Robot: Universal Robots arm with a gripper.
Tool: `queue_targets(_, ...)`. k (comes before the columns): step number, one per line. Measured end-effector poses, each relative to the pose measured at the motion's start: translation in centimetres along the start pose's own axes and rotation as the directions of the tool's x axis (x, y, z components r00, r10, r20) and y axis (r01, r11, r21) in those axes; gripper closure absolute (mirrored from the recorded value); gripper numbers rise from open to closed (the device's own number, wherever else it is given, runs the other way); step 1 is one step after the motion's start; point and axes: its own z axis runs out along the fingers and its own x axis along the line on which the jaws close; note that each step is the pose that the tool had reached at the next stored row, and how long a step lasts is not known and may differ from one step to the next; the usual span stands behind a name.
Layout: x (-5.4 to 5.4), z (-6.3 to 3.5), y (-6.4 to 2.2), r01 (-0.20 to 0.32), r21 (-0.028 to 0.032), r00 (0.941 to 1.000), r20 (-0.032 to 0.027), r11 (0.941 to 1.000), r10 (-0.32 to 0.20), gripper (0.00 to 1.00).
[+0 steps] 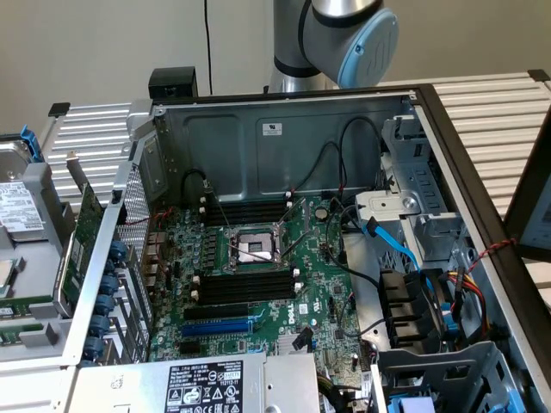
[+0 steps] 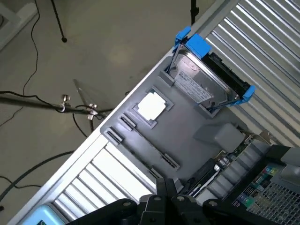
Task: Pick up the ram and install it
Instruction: 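Pick up the ram and move it above insertion slot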
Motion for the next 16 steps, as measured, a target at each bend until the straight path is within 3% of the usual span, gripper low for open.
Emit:
queue_targets(4, 0.00, 0.03, 0.00, 0.073, -0.0015, 0.9973, -0.0047, 0.9973, -0.073, 0.89)
queue_targets(8, 0.00, 0.09, -0.01, 0.145, -0.0032, 0.9893, -0.0091, 0.9894, -0.145, 0.89)
queue_targets(12, 0.00, 0.16, -0.02, 0.216, -0.0053, 0.9762, -0.0134, 0.9763, -0.217, 0.89)
queue_targets(16, 0.00, 0.24, -0.02, 0.286, -0.0077, 0.9579, -0.0176, 0.9581, -0.287, 0.89)
